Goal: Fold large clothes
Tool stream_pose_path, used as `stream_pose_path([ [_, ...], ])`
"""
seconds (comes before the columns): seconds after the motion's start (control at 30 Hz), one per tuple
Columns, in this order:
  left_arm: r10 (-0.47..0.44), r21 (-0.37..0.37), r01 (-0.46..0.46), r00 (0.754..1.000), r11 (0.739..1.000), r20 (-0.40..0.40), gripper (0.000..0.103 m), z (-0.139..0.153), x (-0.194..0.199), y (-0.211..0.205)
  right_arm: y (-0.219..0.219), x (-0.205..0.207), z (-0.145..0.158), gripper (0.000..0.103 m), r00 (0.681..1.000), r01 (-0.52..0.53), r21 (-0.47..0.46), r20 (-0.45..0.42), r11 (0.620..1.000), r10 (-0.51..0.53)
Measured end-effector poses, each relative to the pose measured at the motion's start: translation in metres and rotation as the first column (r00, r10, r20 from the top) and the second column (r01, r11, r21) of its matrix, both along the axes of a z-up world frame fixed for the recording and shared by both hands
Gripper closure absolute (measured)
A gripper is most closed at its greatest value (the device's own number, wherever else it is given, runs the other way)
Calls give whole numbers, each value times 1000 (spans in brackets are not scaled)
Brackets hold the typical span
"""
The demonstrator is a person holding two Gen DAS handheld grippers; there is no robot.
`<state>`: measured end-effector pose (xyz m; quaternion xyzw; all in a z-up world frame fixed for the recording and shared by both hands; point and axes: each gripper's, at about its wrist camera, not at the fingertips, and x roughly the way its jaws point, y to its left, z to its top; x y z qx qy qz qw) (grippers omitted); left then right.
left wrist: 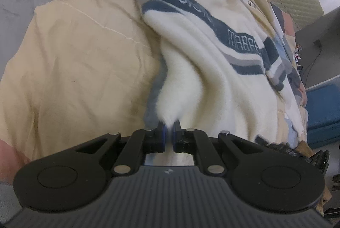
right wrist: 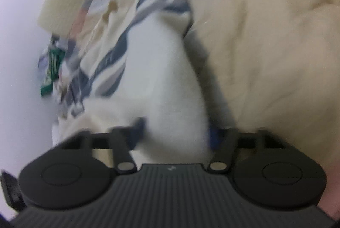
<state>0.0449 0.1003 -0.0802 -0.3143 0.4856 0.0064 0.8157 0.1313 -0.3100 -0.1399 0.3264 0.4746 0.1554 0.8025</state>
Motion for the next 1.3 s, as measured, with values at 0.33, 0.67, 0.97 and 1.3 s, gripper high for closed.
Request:
stream_pose_path([
  [0.33, -20, -5, 20, 999, 1000, -47, 95, 6, -5, 2, -6, -6, 99, 95, 973, 14, -288, 225, 957, 54],
  [0.67, -49, -38, 47, 997, 998, -51, 56, 22, -17, 4, -24, 0, 54, 94, 991, 18, -241, 135, 970, 16],
  [0.97, -73, 8, 73, 997, 997, -11, 46, 3, 27, -45, -18, -8, 50, 93, 983, 10, -222, 180, 975, 30],
  [1.3, -98, 82, 95, 995, 992, 28, 96, -1, 39, -57, -5, -16, 77, 93, 958, -57, -294, 254, 954, 135],
])
